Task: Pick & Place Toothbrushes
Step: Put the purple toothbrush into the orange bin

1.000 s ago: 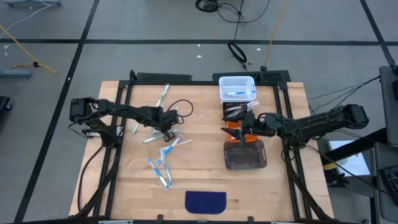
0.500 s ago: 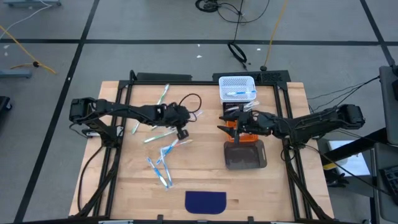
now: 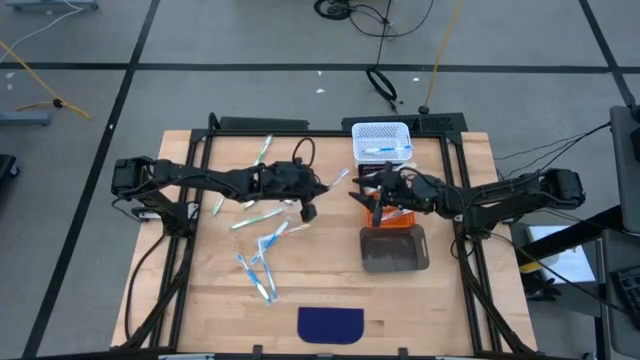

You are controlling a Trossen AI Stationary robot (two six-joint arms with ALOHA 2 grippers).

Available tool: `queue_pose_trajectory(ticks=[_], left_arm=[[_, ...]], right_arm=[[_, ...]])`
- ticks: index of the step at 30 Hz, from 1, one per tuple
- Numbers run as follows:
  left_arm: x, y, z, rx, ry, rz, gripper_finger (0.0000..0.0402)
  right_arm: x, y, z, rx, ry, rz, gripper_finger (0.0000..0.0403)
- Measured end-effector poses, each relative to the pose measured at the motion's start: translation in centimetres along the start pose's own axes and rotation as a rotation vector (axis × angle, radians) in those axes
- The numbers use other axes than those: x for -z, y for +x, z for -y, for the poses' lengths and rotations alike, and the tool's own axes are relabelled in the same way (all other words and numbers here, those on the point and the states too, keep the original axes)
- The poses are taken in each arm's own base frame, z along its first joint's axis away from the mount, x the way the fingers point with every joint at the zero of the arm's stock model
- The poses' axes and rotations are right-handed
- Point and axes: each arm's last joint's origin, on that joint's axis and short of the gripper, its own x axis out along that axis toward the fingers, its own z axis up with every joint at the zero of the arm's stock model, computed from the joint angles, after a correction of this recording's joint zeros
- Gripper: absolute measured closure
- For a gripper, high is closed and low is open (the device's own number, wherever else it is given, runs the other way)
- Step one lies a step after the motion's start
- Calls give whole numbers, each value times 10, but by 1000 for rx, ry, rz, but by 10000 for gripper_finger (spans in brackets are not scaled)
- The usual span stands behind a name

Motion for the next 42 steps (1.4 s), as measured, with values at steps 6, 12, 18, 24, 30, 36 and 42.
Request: queue_pose_trajectory(ticks=[6,12,18,24,30,36,42], left_arm=[[-11,-1,6,34,11,120,400],[-20,-4,18,71,31,215,400],[-24,-6,22,85,35,266,400],[-25,-6,23,87,31,275,400],[-25,-7,27,99,32,283,399],[-26,-6,28,102,31,292,399],[-23,2,31,117,26,313,399]], right_arm=[[0,0,0,-1,0,4,213],[-6,0,-1,-8,-3,60,213],[-12,0,2,-6,21,123,213],[-19,0,1,-17,27,198,228],[-22,0,3,-13,32,234,271],[-23,-1,1,-67,28,242,295],[-24,-1,1,-65,29,249,298]])
